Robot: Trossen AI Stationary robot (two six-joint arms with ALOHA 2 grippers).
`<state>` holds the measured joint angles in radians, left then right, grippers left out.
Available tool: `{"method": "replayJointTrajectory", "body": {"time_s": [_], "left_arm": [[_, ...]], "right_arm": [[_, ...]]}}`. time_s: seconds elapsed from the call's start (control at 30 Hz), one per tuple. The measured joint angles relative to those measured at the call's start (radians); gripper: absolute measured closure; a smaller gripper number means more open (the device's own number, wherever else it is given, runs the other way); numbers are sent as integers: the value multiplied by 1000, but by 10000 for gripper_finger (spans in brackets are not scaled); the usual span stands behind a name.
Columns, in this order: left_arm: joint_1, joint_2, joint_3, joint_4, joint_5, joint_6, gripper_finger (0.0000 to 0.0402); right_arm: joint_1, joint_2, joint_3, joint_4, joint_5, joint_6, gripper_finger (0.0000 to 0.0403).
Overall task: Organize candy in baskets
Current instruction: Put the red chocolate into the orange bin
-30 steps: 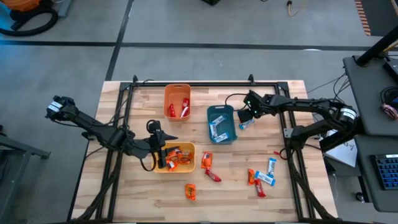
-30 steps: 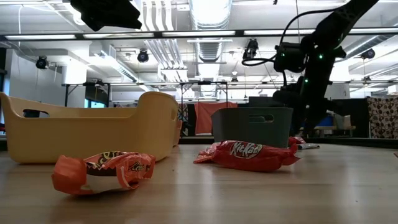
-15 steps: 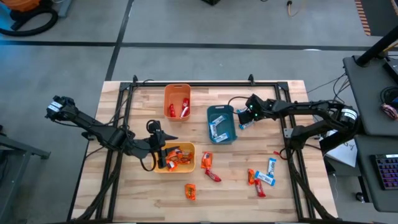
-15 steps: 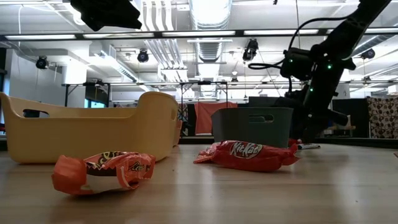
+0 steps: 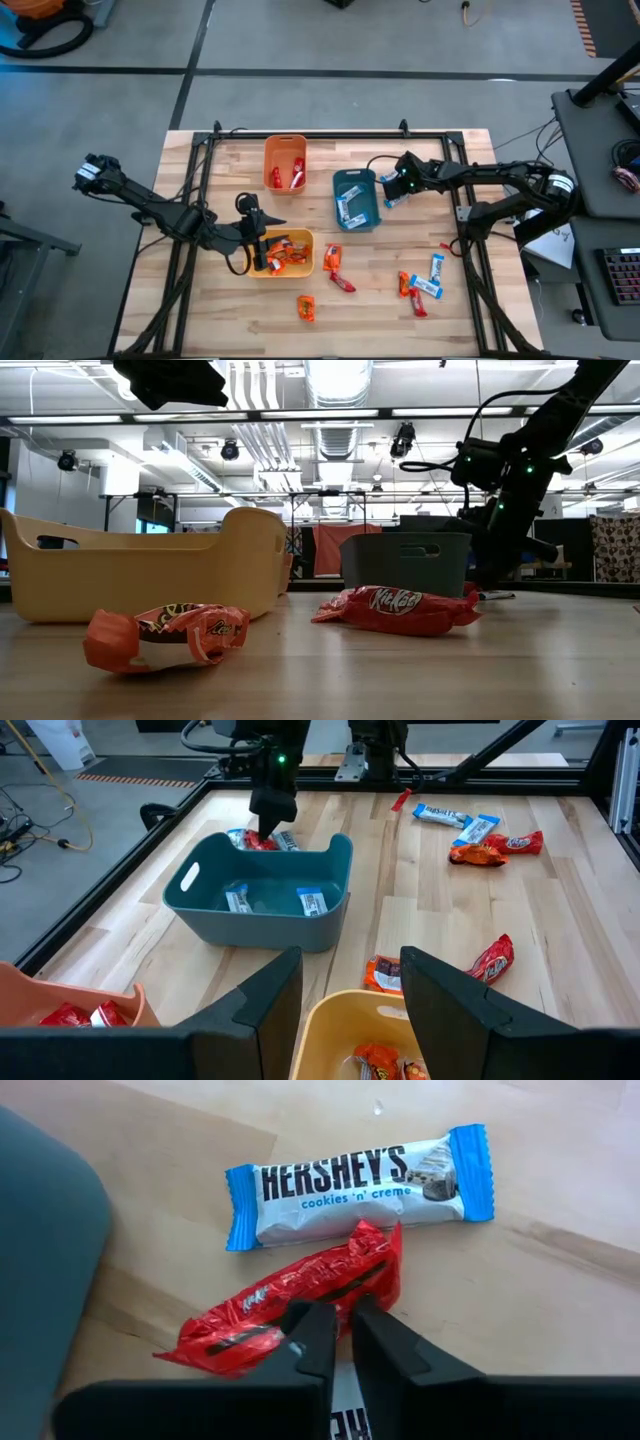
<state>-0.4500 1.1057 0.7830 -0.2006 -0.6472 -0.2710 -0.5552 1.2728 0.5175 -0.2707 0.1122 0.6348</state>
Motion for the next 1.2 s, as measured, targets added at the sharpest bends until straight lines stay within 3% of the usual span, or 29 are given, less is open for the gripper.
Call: {"method": "replayJointTrajectory", "body": {"time_s": [0.23,0.53,0.77,0.93,1.2], "left_arm": [[0,0,0,0,0,-10,247],[0,0,0,0,0,-19,247],[0,0,0,4,0,-19,247],[0,0,0,8,0,-19,247],[0,0,0,8,0,-10,247]], "right_arm": [[1,-19,9,-16,-13,-47,394],[3,-160,42,-23,-39,-82,394],[6,-213,43,-95,-47,63,394],[15,-163,73,-156,-78,56,394],[26,42,259,-370,11,35,394]]}}
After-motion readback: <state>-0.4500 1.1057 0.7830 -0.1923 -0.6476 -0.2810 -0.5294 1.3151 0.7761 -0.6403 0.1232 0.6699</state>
